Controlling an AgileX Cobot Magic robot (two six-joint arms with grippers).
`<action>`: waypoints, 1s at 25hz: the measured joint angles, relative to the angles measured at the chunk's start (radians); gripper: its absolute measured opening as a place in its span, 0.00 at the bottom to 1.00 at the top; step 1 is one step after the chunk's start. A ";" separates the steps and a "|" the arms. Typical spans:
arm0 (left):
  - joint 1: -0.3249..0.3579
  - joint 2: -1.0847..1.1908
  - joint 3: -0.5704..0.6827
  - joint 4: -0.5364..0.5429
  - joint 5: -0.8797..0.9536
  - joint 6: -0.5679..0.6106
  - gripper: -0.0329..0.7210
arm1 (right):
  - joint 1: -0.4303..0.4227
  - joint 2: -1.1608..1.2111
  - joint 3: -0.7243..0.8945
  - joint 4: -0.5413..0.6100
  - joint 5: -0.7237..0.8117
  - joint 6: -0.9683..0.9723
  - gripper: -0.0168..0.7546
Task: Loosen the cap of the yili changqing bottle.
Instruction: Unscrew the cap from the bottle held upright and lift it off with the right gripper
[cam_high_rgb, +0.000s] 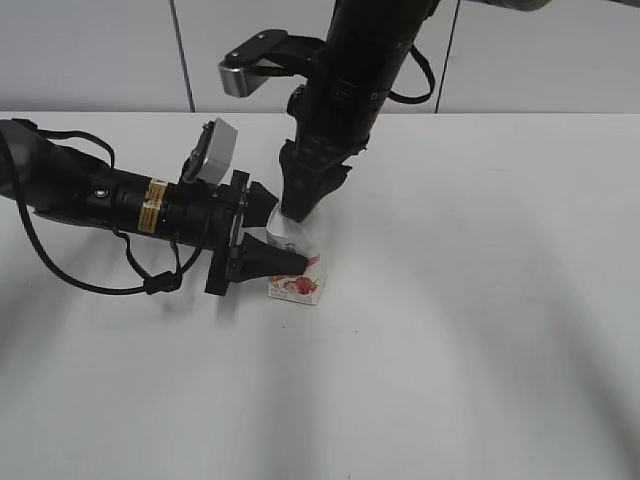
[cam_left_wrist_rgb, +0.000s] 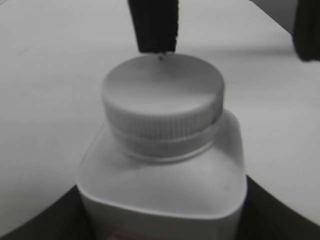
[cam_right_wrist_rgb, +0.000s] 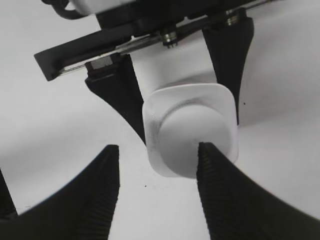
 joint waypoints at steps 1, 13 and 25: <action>0.000 0.000 0.000 0.000 0.000 0.000 0.62 | 0.000 0.000 0.000 0.001 -0.006 0.000 0.55; 0.000 0.000 0.000 0.003 -0.001 -0.002 0.62 | 0.000 0.016 -0.001 0.005 -0.063 0.000 0.55; 0.000 0.000 0.000 0.003 -0.001 -0.003 0.62 | 0.000 0.026 -0.009 0.006 -0.063 0.000 0.54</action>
